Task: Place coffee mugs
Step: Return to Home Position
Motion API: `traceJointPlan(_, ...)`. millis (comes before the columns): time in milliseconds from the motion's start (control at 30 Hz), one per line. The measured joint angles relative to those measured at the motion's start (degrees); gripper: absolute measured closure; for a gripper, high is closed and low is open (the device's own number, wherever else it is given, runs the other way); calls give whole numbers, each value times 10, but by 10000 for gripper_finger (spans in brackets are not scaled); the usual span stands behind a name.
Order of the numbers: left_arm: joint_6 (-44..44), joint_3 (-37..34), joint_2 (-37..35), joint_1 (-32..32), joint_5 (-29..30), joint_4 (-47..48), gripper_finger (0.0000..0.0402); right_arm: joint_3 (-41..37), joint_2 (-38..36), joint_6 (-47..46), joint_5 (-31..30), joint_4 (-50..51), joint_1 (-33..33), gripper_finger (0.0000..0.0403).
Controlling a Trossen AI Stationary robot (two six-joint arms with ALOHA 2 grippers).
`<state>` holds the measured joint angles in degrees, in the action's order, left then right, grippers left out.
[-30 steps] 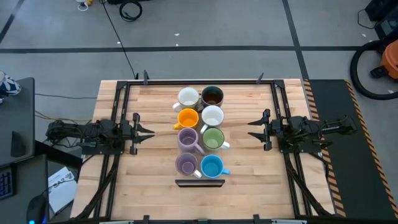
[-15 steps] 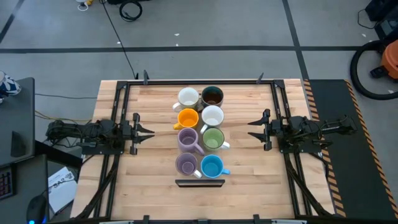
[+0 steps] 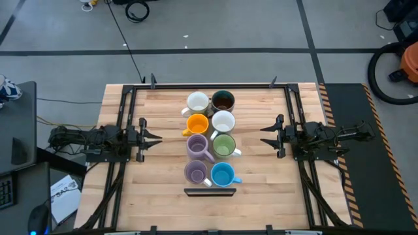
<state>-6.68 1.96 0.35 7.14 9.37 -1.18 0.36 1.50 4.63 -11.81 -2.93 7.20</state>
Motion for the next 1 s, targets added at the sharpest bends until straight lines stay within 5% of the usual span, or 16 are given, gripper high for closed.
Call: traceJointPlan(1000,0,2,-2,0,-2,-7,334,0,0,0,0,0,0,197)
